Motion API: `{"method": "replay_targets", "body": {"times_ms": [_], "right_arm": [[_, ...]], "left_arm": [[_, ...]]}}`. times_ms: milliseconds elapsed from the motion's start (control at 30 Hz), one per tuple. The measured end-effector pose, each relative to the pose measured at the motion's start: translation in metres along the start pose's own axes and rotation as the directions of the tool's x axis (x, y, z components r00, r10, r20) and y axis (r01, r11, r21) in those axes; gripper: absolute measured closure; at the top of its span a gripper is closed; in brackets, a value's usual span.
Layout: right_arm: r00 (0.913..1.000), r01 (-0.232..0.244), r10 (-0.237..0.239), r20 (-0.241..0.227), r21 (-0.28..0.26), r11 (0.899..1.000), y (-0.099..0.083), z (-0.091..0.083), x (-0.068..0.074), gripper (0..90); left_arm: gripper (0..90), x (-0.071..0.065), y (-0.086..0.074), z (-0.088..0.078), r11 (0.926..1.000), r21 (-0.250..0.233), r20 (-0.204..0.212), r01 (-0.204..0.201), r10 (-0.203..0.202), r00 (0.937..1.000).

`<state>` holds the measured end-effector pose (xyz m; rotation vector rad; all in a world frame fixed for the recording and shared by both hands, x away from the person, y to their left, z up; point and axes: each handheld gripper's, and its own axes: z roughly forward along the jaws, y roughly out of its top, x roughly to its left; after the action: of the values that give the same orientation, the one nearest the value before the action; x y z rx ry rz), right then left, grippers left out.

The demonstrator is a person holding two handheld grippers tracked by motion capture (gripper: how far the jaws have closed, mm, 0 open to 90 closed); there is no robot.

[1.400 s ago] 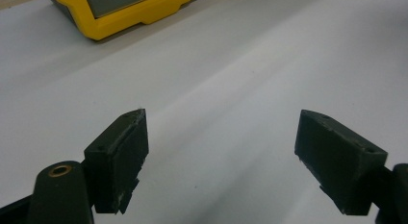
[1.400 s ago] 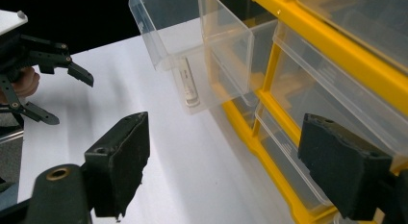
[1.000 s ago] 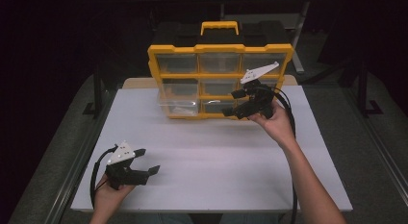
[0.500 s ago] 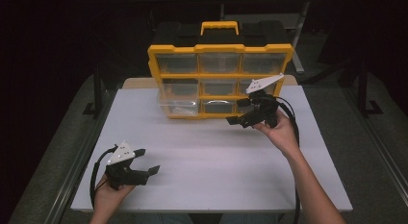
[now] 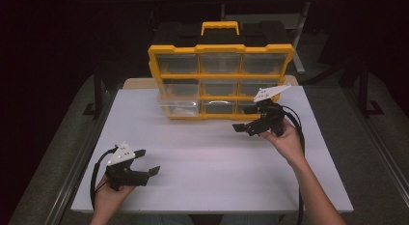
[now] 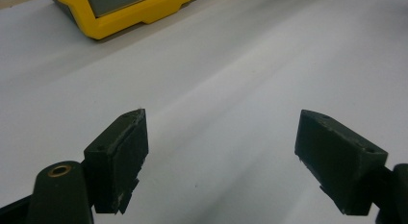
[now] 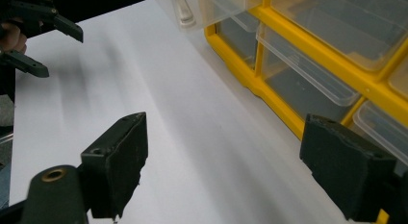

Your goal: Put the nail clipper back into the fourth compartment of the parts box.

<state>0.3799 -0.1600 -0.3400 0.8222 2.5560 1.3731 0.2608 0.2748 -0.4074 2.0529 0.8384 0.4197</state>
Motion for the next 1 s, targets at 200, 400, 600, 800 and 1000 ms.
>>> {"method": "replay_targets", "body": {"times_ms": [200, 400, 600, 800, 1000], "right_arm": [[0.9999, -0.014, 0.014, 0.007, 0.01, 1.0, -0.014, -0.002, 0.0, 15.6], [0.9994, -0.032, 0.032, 0.012, 0.002, 0.999, -0.026, -0.007, -0.001, 15.4], [0.9991, -0.037, 0.037, 0.018, -0.001, 0.999, -0.036, -0.011, -0.001, 15.2], [0.9983, -0.054, 0.054, 0.023, -0.002, 0.999, -0.048, -0.014, 0.0, 15.1], [0.9979, -0.058, 0.058, 0.03, -0.009, 0.998, -0.056, -0.016, 0.0, 15.0]], "left_arm": [[19.0, 0.0, 0.0, 0.0, 1.0, -0.001, -0.002, 0.009, -0.009, 1.0], [19.0, 0.0, 0.0, 0.001, 1.0, -0.005, -0.002, 0.0, 0.0, 1.0], [19.0, -0.001, -0.001, 0.001, 0.9999, -0.005, -0.004, 0.015, -0.015, 0.9999], [19.0, 0.0, -0.001, 0.0, 1.0, 0.008, -0.005, 0.001, -0.001, 1.0], [19.0, 0.0, -0.001, 0.0, 1.0, 0.006, -0.005, 0.003, -0.003, 1.0]]}}
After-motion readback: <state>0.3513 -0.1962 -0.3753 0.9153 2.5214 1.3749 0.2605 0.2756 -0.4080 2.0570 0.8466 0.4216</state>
